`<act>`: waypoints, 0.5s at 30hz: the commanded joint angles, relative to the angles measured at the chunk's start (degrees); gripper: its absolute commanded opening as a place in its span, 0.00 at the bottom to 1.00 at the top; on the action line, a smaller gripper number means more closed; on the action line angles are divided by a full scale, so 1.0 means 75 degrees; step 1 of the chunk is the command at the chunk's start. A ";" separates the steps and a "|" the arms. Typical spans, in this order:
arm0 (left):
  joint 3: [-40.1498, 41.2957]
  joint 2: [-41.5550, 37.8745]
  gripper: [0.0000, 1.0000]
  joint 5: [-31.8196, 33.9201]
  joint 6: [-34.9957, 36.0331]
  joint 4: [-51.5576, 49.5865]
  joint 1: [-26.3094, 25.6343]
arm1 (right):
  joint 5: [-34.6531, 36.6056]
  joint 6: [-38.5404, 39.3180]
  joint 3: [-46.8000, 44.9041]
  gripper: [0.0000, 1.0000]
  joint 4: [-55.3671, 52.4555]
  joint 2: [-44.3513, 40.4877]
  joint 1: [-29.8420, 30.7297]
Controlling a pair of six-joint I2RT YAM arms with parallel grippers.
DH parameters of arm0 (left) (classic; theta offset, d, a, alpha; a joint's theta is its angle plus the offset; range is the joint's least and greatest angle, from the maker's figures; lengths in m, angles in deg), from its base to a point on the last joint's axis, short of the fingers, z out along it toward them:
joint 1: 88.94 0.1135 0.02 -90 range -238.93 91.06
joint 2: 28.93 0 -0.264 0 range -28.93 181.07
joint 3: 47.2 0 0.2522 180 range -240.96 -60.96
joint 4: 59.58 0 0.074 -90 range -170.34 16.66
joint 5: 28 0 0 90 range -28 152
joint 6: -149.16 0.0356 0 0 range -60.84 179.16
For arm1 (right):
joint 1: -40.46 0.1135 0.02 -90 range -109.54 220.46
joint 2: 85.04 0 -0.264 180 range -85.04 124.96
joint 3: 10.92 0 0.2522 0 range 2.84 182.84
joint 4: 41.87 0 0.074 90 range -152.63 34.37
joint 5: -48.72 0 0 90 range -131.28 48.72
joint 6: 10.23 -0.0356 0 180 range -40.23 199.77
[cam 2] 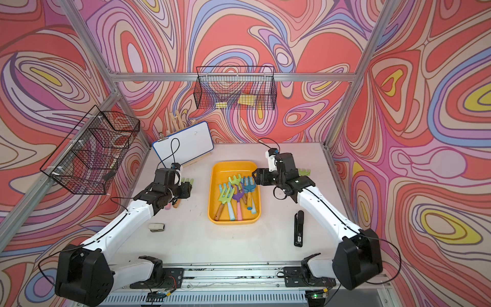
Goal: Take the hand rake out of the storage box
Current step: Place the rake at the center of the board, then pick up the rake from the storage box.
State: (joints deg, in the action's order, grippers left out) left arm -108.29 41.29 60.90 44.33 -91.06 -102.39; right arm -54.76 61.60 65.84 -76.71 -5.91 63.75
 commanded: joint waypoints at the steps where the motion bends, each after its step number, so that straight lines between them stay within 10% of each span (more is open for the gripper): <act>1: 0.0152 -0.0069 0.55 -0.0497 -0.0308 0.0288 -0.0255 | 0.0014 -0.0195 0.0333 0.81 0.0312 0.0503 0.0547; 15: 0.0358 -0.0179 0.55 -0.0413 -0.0390 0.0643 -0.0827 | 0.2138 -0.0222 0.1430 0.60 -0.1153 0.2331 0.2168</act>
State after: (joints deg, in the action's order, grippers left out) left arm -105.82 41.29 57.66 41.73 -87.45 -107.74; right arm -44.40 60.50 74.32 -80.93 10.62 78.63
